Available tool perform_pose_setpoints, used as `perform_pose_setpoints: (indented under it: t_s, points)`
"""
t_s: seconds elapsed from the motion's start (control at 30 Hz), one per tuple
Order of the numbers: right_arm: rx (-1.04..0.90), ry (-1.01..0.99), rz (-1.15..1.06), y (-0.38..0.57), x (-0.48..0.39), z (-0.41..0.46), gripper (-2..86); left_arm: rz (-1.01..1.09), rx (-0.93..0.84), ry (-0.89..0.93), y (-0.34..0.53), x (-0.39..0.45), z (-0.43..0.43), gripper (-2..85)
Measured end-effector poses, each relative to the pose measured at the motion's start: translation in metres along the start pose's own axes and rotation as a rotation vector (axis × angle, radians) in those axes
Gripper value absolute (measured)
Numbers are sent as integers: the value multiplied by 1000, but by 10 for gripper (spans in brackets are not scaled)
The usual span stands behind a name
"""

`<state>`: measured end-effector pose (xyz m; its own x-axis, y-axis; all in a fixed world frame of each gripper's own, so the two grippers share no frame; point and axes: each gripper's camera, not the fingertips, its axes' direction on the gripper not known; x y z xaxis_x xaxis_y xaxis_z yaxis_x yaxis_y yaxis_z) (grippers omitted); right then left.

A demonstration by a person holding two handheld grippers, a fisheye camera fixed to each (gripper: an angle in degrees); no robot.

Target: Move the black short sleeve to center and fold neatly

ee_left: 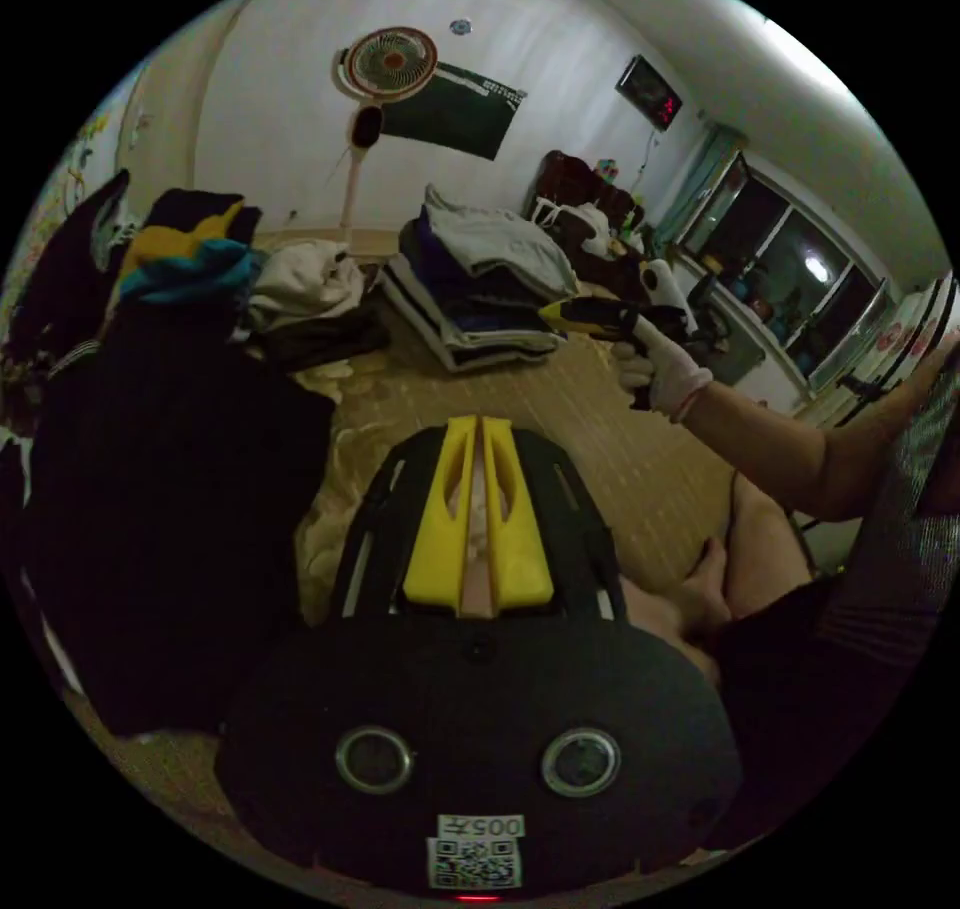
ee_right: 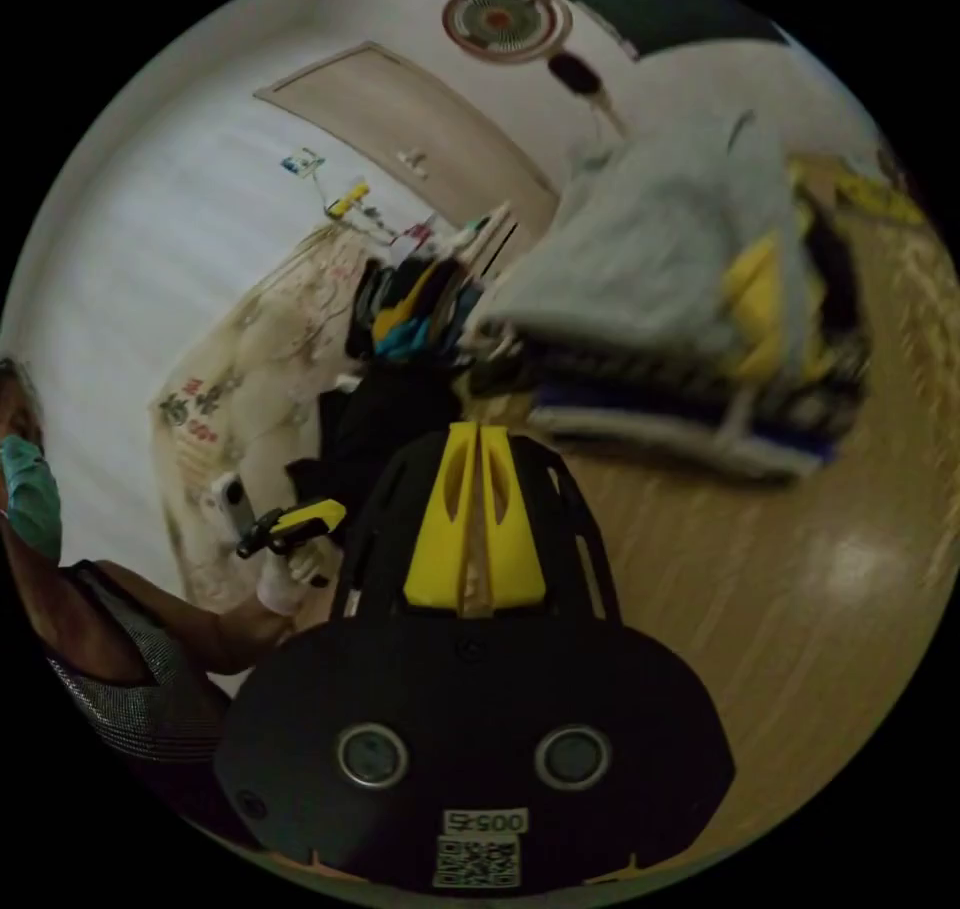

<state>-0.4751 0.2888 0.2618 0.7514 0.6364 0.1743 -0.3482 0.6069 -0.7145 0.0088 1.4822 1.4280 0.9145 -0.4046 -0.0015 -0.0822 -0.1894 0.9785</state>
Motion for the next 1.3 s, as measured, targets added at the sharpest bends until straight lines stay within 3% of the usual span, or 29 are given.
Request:
perform_pose_setpoints:
  t_s: [0.27, 0.43, 0.6, 0.77, 0.93, 1.13, 1.3]
  points:
    - [-238, -198, -54, 32, -46, 113, -5, -135, 90, -483, 126, -1, -136, 78]
    - [-409, -289, -13, 36, -55, 184, 60, -133, 89, -610, 152, -19, -187, 145]
    - [-483, -280, 56, 42, -51, 231, 119, -174, 23, -429, 166, -56, -207, 179]
    - [-491, -283, 120, 51, -52, 259, 117, -243, 32, 88, 193, -84, -208, 34]
    - [-413, -269, 26, 62, -83, 238, -1, -148, 73, -1, 200, -35, -233, 20]
    - [-202, -365, -145, 61, -112, 149, -8, -87, 145, -26, 192, 4, -267, 11]
    - [-165, -296, -406, 93, -152, 81, 27, -33, 201, -24, 148, 36, -293, 8]
